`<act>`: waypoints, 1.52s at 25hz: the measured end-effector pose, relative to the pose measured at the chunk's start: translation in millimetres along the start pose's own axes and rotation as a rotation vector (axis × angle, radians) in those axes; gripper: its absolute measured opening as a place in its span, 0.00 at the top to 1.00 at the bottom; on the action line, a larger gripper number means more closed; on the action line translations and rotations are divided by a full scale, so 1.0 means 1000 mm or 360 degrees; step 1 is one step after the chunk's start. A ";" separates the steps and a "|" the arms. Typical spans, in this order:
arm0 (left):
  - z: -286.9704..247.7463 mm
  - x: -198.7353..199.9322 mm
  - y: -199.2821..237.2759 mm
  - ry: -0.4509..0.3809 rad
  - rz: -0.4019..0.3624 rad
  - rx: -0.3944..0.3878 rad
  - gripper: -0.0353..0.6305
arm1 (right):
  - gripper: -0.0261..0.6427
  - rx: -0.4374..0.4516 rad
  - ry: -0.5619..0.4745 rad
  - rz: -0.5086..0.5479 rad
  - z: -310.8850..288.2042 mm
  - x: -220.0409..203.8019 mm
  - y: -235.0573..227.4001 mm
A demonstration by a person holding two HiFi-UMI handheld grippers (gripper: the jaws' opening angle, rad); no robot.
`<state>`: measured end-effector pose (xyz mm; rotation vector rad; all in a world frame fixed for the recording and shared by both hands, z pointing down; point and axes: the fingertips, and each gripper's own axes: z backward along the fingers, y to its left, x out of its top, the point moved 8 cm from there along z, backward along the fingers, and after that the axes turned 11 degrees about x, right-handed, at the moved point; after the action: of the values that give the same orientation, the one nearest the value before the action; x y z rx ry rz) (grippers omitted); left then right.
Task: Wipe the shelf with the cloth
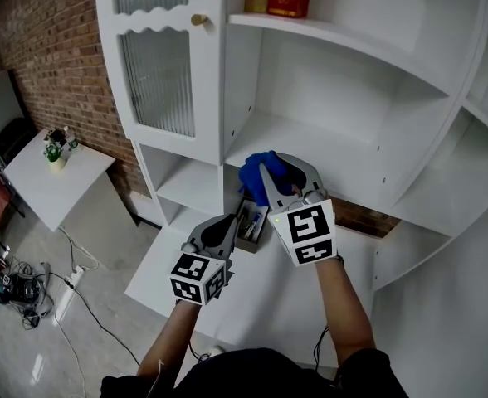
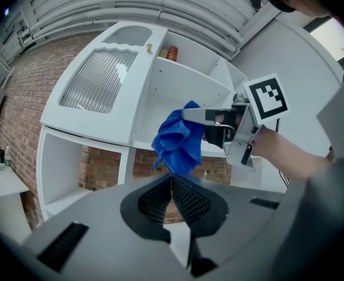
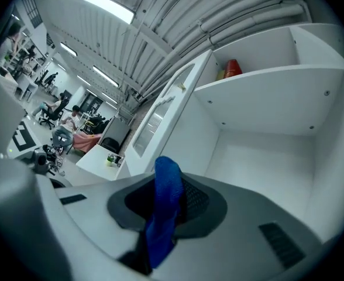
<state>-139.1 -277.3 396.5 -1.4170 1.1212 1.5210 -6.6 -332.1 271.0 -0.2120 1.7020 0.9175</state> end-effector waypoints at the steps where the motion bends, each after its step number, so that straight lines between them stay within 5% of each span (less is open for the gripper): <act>1: -0.001 0.000 0.002 0.0001 0.0000 -0.0008 0.92 | 0.83 -0.0001 0.0015 0.0007 -0.004 0.000 -0.002; 16: -0.005 -0.001 0.036 -0.0003 0.0045 0.0013 0.92 | 0.83 0.0014 0.0389 0.0318 -0.069 0.006 -0.014; 38: -0.003 0.002 0.072 -0.0035 0.0058 0.0105 0.92 | 0.83 0.0046 0.0675 0.0376 -0.112 -0.013 -0.015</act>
<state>-206.3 -304.2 401.4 -1.3390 1.1788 1.5076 -76.9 -420.9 283.0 -0.1988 2.1655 1.0747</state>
